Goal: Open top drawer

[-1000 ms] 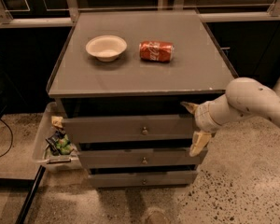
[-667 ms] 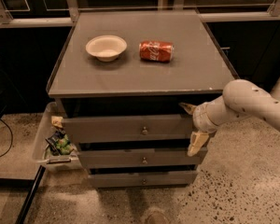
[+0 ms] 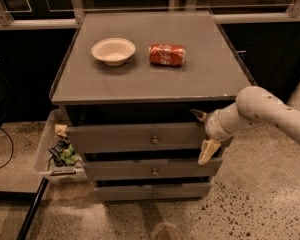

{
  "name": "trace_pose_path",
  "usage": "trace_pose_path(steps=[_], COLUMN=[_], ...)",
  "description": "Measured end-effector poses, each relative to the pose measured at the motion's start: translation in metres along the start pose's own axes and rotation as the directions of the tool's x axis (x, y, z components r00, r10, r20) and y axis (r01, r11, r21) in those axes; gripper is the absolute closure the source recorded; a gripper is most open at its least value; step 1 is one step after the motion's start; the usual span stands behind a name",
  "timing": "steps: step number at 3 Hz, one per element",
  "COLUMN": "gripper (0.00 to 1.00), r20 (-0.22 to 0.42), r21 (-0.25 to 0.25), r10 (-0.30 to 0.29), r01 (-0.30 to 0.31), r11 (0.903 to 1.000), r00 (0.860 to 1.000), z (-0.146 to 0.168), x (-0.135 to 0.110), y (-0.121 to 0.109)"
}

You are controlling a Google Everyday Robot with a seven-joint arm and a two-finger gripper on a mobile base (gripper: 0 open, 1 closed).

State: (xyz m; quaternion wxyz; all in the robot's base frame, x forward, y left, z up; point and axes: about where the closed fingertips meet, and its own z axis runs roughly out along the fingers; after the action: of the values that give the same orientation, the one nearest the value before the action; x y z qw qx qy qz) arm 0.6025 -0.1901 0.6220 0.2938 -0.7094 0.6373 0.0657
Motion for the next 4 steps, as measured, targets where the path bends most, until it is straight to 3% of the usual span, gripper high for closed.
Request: trace_pose_path(steps=[1,3,4], gripper=[0.18,0.65,0.87], r20=[0.0,0.001,-0.006], r21=[0.0,-0.006,0.024], r10=[0.0,-0.003,-0.003], r01=[0.0,0.003,0.003], r11=[1.0,1.0,0.9997], r00=[1.0,1.0,1.0], z=[-0.002,-0.007,-0.019], x=[-0.001,-0.006,-0.008], y=[-0.001,-0.006,-0.004])
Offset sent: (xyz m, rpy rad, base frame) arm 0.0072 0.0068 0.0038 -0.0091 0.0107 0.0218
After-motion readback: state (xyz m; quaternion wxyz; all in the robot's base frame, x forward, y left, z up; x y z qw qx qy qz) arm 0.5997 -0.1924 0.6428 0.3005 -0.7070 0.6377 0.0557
